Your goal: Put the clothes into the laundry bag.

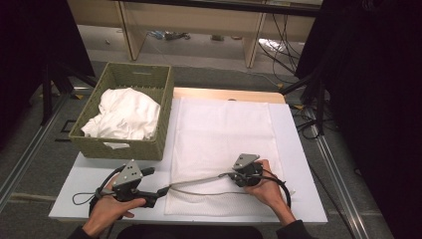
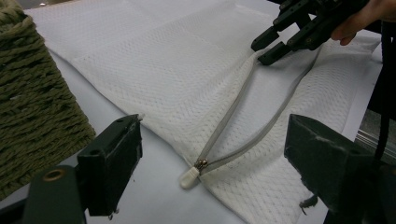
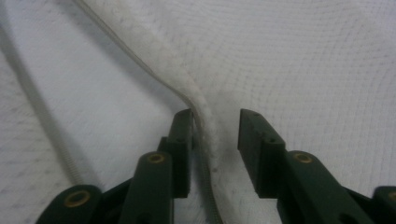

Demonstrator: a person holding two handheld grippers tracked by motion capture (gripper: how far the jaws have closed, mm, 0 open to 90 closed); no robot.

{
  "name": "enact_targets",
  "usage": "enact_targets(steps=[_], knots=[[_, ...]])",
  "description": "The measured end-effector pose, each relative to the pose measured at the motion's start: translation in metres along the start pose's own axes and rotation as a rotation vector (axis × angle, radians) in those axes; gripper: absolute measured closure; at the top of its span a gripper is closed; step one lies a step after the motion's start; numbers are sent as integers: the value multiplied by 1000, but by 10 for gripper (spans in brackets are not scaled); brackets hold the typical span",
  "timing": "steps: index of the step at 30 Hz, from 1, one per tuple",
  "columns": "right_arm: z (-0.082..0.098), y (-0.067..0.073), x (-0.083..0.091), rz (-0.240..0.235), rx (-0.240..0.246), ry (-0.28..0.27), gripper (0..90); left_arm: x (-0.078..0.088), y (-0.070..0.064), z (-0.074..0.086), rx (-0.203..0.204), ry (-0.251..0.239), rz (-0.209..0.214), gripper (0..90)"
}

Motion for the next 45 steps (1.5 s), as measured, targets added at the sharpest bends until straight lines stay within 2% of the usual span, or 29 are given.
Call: enact_targets(steps=[2, 5, 7, 9, 11, 14, 15, 18, 19, 21, 22, 23, 24, 25, 27, 28, 29, 30, 31, 32, 33, 34, 35, 36, 38, 39, 41, 42, 45], knots=[[0, -1, -1, 0, -14, -2, 701, 0, 0, 0, 4, -3, 7, 187], [-2, -2, -2, -46, -35, -13, 703, 0, 1, 0, 9, -7, 5, 187], [-3, -3, -3, -32, -53, -6, 654, 0, 2, 0, 4, -9, 4, 188], [-5, -7, -7, -40, -61, -22, 647, 0, 1, 0, 8, -8, 0, 188], [-6, -8, -9, -42, -96, -14, 645, 0, 2, 0, 0, -5, -2, 188], [-7, -13, -11, -25, -83, -15, 626, -2, 2, 0, -5, 6, -14, 196], [-7, -14, -11, -43, -103, -4, 654, -2, 2, 1, -2, 9, -13, 196], [-7, -16, -12, -66, -121, -11, 681, -2, 3, 0, -6, 8, -15, 198], [-7, -17, -11, -91, -146, -1, 683, -2, 3, 0, -4, 8, -16, 198], [-5, -21, -13, -113, -172, -17, 691, -2, 3, 0, -2, 7, -15, 199], [-6, -19, -12, -117, -205, -13, 709, -2, 3, 0, -2, 7, -15, 200], [-7, -21, -13, -129, -159, -18, 780, -3, 3, 0, -3, 7, -14, 200], [-8, -20, -13, -138, -148, -15, 822, -3, 3, 0, -3, 7, -14, 201], [-8, -20, -13, -138, -148, -15, 822, -3, 3, 0, -1, 6, -13, 201], [-11, -18, -14, -127, -118, -13, 877, -3, 2, -1, -3, 6, -9, 203], [-12, -18, -13, -127, -86, 5, 885, -3, 1, -2, 1, -2, -5, 205], [-13, -16, -12, -123, -77, 13, 891, -1, 1, -2, 2, -2, -9, 206], [-14, -14, -11, -108, -89, 18, 894, 0, 2, -4, -5, -1, -8, 206], [-16, -16, -10, -87, -45, 17, 894, 2, 3, -5, 1, -7, -10, 206], [-17, -16, -9, -67, -24, 16, 895, 5, 5, -9, 4, -24, -23, 207], [-20, -15, -4, -63, -20, 23, 895, 6, 6, -11, 10, -32, -28, 211], [-23, -11, -2, -61, -84, 27, 895, 8, 9, -14, 10, -37, -41, 213], [-25, -13, 0, -49, -50, 17, 895, 10, 10, -16, 20, -40, -52, 213], [-28, -15, 2, -20, 25, -1, 896, 14, 14, -22, 31, -50, -62, 213], [-29, -15, 5, -18, 15, 4, 897, 17, 16, -25, 31, -58, -73, 213], [-30, -17, 7, -7, 32, -14, 897, 20, 17, -29, 34, -64, -91, 213], [-33, -18, 12, 12, 29, -29, 897, 26, 22, -38, 38, -85, -109, 213], [-36, -21, 16, 31, 41, -61, 897, 31, 27, -46, 41, -92, -139, 213], [-38, -22, 20, 41, 45, -66, 897, 36, 34, -57, 67, -79, -152, 205]])
Point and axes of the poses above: each handheld gripper's, and its own axes: x roughly backward along the jaws, z roughly out of its underside, y roughly to its left, the point moved 3 cm from there along -x, roughly forward along the jaws, and after that the axes turned 13 degrees about x, right-handed, at the moved point
